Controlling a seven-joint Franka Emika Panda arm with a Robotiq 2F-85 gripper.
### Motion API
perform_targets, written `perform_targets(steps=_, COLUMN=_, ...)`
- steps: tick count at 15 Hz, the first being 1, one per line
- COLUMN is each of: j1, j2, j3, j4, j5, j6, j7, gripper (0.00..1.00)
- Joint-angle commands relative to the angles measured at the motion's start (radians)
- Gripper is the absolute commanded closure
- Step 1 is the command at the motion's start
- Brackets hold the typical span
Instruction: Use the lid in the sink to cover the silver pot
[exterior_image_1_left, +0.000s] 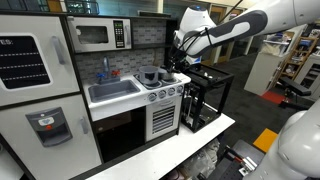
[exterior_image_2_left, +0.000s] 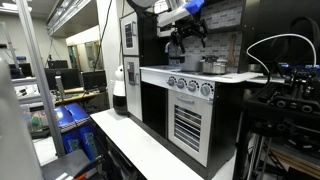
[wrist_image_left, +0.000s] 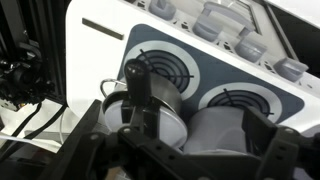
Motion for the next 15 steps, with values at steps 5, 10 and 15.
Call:
perform_targets(steps=5, j1=0.047, j2=-0.092, j3=0.105, j4=0.057, j5=0.006, j6=-0.153, j7=0.148, gripper=0.00)
perform_targets(steps=10, j1=0.096, j2=-0.111, j3=0.137, j4=0.076, j5=0.083, j6=-0.159, j7=0.196, gripper=0.00)
perform_targets(steps=15, j1=0.109, j2=-0.120, j3=0.143, j4=0.067, j5=0.111, j6=-0.136, j7=0.192, gripper=0.00)
